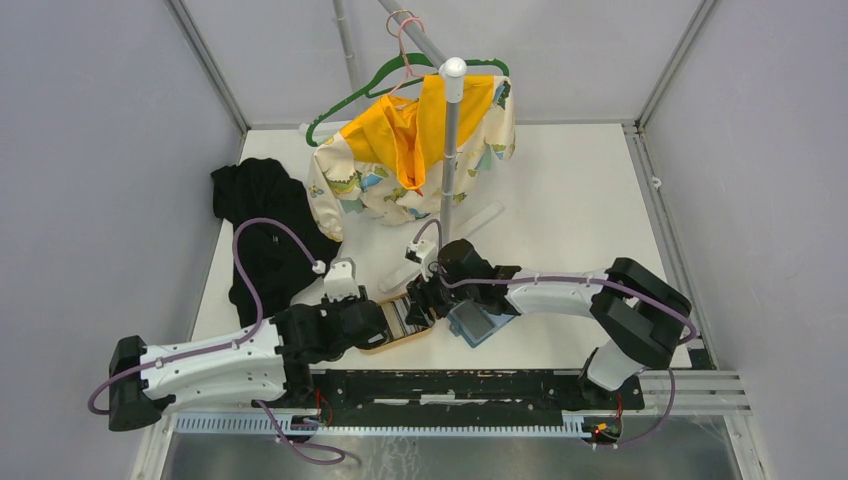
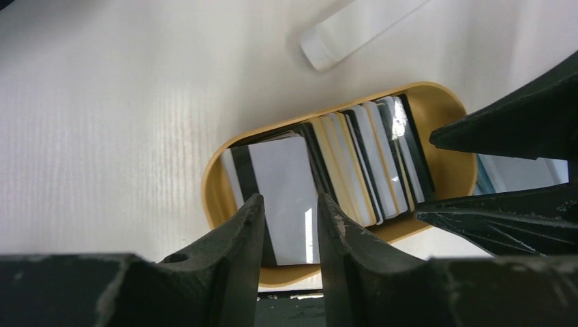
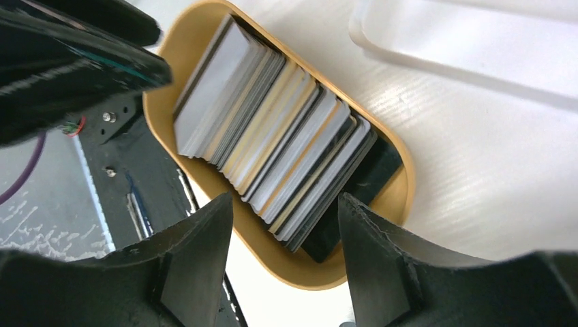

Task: Put the credit cards into the card holder
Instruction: Pick up the credit card from the storage box.

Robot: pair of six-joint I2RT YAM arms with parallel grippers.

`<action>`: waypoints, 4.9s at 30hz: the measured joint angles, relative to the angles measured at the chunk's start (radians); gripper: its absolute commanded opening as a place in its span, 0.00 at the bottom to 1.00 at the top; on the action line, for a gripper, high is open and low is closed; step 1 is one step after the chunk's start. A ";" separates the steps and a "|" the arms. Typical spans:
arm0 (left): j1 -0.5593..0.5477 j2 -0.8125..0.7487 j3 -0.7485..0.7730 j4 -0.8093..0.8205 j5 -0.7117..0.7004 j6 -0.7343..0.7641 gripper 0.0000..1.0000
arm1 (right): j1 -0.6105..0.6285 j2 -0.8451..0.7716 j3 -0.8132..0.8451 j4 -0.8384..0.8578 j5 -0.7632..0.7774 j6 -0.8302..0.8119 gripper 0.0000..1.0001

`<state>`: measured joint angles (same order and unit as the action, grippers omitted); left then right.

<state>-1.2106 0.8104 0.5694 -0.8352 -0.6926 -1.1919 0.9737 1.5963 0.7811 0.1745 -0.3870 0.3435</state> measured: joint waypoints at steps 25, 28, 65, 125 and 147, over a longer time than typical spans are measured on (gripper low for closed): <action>0.000 0.212 0.022 -0.116 -0.003 -0.057 0.26 | 0.067 0.101 0.116 -0.096 0.238 0.190 0.69; 0.000 0.212 0.022 -0.110 -0.003 -0.057 0.25 | 0.081 0.101 0.118 -0.104 0.274 0.211 0.69; 0.000 0.164 0.022 -0.086 -0.002 -0.056 0.21 | 0.039 0.175 0.000 0.253 -0.100 0.482 0.66; 0.000 0.135 0.022 -0.062 0.014 -0.055 0.19 | 0.129 0.114 0.168 -0.145 0.325 0.016 0.98; 0.000 0.048 0.021 -0.053 0.014 -0.055 0.19 | 0.150 0.102 0.115 -0.109 0.372 0.037 0.65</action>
<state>-1.2106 0.8581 0.5903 -0.8879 -0.6788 -1.2469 1.1233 1.6985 0.8959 0.0654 -0.0147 0.3809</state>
